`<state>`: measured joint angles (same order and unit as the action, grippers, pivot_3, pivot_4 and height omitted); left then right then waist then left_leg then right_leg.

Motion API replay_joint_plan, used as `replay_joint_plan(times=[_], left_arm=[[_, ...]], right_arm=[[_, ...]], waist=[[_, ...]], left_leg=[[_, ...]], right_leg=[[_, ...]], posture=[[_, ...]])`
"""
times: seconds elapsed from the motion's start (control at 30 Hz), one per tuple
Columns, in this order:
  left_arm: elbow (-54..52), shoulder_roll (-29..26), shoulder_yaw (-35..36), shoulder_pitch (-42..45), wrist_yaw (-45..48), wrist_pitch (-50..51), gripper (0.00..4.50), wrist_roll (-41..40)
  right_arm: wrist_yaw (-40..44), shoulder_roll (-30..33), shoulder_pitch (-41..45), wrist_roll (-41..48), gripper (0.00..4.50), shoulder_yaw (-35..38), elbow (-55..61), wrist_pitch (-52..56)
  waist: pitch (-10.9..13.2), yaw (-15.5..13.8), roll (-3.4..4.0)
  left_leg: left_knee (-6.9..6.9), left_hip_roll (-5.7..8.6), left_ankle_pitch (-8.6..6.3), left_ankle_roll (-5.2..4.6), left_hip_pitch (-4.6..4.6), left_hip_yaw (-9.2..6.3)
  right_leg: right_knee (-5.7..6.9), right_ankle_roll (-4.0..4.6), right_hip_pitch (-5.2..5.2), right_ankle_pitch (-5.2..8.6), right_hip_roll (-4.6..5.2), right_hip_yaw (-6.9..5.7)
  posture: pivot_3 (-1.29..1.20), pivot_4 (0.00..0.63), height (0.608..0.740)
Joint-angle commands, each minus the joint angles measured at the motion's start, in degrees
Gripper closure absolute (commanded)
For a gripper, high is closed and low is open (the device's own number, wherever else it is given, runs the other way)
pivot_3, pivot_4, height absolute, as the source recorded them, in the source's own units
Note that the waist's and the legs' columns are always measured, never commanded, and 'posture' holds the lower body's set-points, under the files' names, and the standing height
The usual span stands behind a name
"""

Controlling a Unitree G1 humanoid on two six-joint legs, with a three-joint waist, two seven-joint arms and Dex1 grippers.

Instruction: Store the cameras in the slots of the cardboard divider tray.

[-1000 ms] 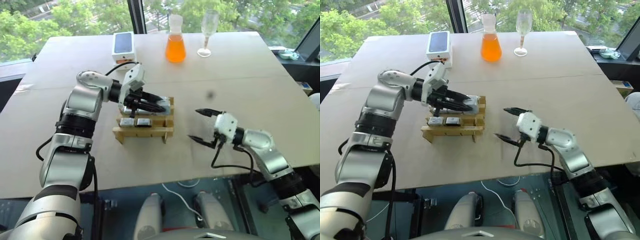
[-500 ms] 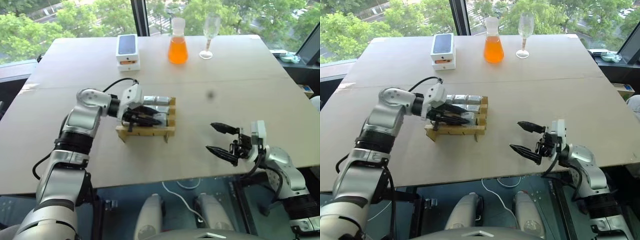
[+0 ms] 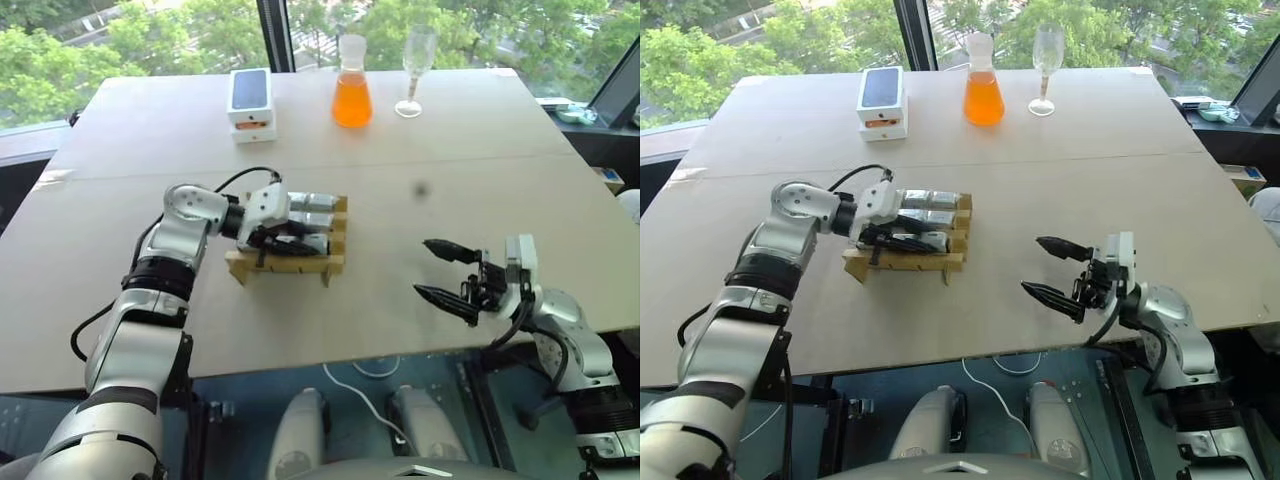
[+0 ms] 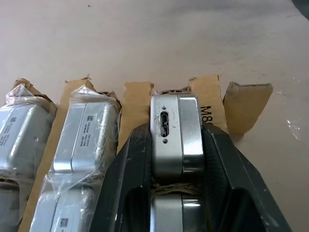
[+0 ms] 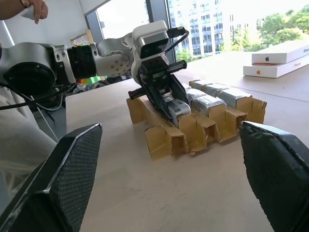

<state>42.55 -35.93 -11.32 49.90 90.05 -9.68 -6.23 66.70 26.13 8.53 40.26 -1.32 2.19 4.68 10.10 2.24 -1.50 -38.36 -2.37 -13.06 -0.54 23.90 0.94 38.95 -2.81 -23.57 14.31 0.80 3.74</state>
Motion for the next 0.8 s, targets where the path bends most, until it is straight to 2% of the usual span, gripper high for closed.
replay_joint_plan(times=[0.03,0.1,0.17,0.27,0.33,0.57,0.67,0.8], left_arm=[[1.24,0.03,0.54,1.67,1.83,1.00,3.69,-0.30],[0.73,0.41,1.33,2.03,2.22,2.82,2.68,-1.56],[-0.52,0.28,1.45,1.94,2.41,4.57,2.32,-2.98],[-2.91,0.21,3.05,1.38,0.59,5.32,1.07,-3.74],[-6.48,-0.71,4.05,0.15,0.92,8.07,0.06,-5.33],[-29.50,-7.27,13.38,-10.34,-3.44,24.13,0.02,-15.92],[-41.72,-9.63,18.94,-20.25,-9.84,33.50,0.02,-20.70],[-54.65,-9.26,24.90,-34.78,-17.44,37.74,0.02,-23.97]], right_arm=[[0.34,-0.20,-0.09,0.24,0.00,1.67,2.53,0.18],[0.66,-0.04,-0.07,-0.07,0.00,1.70,2.41,0.08],[0.78,-0.06,0.01,-0.14,0.00,1.84,2.30,0.11],[1.20,-0.11,0.37,-0.29,0.00,2.10,1.80,-0.04],[1.50,-0.18,0.64,-0.52,0.00,2.15,1.37,-0.23],[3.04,0.00,0.78,-2.50,0.00,2.57,-0.90,-1.89],[3.66,0.39,0.87,-3.65,0.00,3.33,-2.99,-2.69],[5.21,1.05,1.05,-5.18,0.00,4.22,-5.62,-4.24]], waist=[[0.00,0.00,0.00],[0.00,-0.01,0.00],[0.00,-0.03,0.00],[0.00,-0.09,0.00],[0.00,-0.11,-0.01],[0.01,0.22,0.01],[0.01,0.17,0.02],[0.02,-0.01,0.03]], left_leg=[[0.00,0.00,0.00,0.00,0.00,0.00],[0.00,0.00,0.00,0.00,0.00,0.00],[0.00,0.00,0.00,0.00,0.00,0.01],[0.00,0.00,0.00,0.00,0.04,0.00],[0.00,0.00,0.00,0.00,0.06,-0.01],[0.04,-0.03,0.00,0.01,0.03,0.00],[0.10,-0.08,-0.01,0.01,-0.01,0.01],[0.11,-0.16,-0.01,0.01,-0.04,0.04]], right_leg=[[0.00,0.00,0.00,0.00,0.00,0.00],[0.01,0.00,0.00,0.00,0.00,0.00],[0.00,-0.02,0.00,0.01,0.00,0.01],[-0.02,0.00,-0.01,0.00,0.00,0.00],[-0.04,0.00,-0.01,0.00,0.01,-0.01],[-0.03,0.00,-0.03,0.00,0.02,0.01],[-0.04,0.01,-0.03,0.01,0.03,0.00],[-0.06,0.01,-0.02,0.01,0.13,0.01]], posture=[[0.00,0.150,0.740],[0.00,0.150,0.740],[0.00,0.150,0.740],[0.00,0.150,0.740],[0.00,0.150,0.740],[0.00,0.150,0.740],[0.00,0.150,0.740],[0.00,0.150,0.740]])
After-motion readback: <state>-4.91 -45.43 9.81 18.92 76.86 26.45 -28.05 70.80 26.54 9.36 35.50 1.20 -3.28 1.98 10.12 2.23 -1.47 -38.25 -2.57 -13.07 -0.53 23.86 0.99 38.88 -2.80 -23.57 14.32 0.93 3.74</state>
